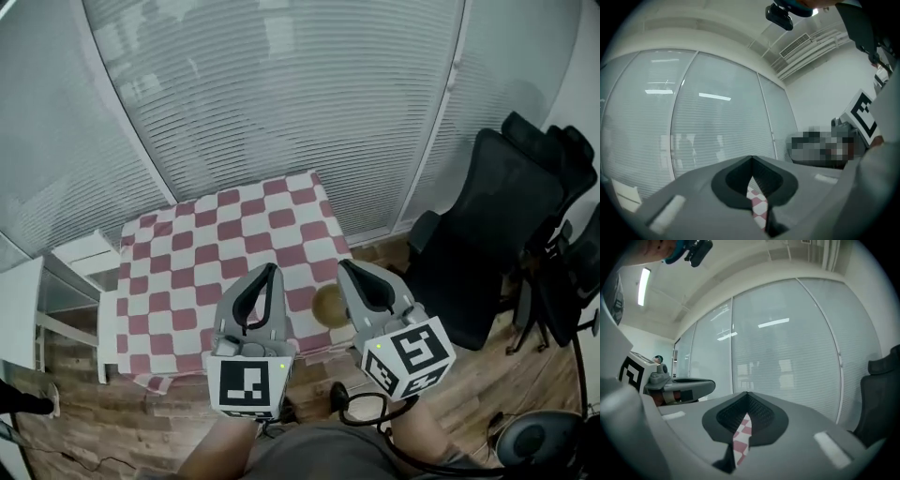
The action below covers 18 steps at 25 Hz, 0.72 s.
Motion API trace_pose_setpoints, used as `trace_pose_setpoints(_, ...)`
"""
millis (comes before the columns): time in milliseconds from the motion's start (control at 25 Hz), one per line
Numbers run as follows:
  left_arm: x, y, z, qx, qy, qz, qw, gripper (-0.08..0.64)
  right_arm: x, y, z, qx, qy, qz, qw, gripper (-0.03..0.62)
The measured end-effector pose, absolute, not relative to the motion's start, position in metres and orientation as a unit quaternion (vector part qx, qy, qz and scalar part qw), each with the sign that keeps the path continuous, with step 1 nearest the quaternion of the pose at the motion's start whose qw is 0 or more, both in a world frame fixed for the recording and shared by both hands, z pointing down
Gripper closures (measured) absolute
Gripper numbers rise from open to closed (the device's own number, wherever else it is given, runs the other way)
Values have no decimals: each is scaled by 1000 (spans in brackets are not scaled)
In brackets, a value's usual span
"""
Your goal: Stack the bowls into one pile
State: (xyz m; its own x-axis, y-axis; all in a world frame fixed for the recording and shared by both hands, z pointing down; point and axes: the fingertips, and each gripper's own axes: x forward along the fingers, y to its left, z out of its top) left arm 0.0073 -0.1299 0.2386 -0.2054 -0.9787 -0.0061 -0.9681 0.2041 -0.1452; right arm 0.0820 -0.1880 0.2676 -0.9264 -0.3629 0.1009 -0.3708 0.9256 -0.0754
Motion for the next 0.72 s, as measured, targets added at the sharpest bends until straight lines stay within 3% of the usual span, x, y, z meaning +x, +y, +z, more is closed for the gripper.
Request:
trace_pose_setpoints(280, -12, -112, 211, -599, 795, -54, 77, 560, 67, -169, 230, 183, -983, -13, -1, 566)
trace_pose_setpoints(720, -24, -96, 210, -582, 807, -51, 80, 560, 50, -159, 231, 179, -983, -29, 2, 566)
